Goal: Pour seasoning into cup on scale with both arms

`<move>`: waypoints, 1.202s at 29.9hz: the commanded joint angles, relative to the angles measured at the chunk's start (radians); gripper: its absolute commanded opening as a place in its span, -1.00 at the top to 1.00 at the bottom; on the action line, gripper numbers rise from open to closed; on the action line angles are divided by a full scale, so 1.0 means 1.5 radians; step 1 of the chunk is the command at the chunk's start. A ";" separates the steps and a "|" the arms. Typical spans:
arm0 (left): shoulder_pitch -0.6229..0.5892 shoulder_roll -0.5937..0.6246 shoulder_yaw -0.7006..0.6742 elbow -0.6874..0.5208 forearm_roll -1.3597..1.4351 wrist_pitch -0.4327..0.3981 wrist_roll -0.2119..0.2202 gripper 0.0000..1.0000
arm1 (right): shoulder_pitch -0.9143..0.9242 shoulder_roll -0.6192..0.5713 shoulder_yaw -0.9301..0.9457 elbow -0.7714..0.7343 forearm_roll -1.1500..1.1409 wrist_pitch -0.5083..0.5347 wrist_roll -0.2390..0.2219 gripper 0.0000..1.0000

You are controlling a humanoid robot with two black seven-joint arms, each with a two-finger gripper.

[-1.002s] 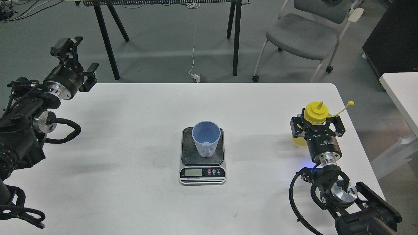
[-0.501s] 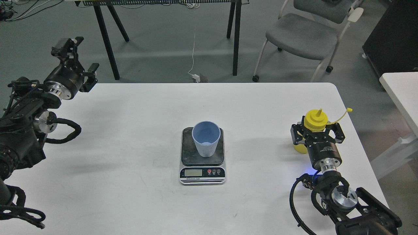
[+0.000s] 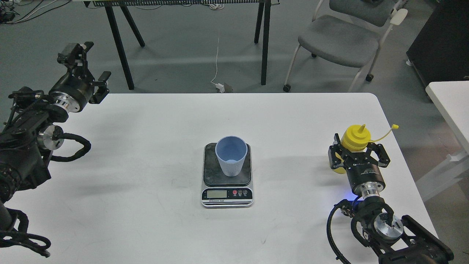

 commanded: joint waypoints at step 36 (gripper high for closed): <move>-0.003 -0.015 0.000 -0.001 0.000 0.000 0.000 -0.98 | 0.224 -0.303 -0.138 -0.190 -0.167 0.000 -0.025 -1.00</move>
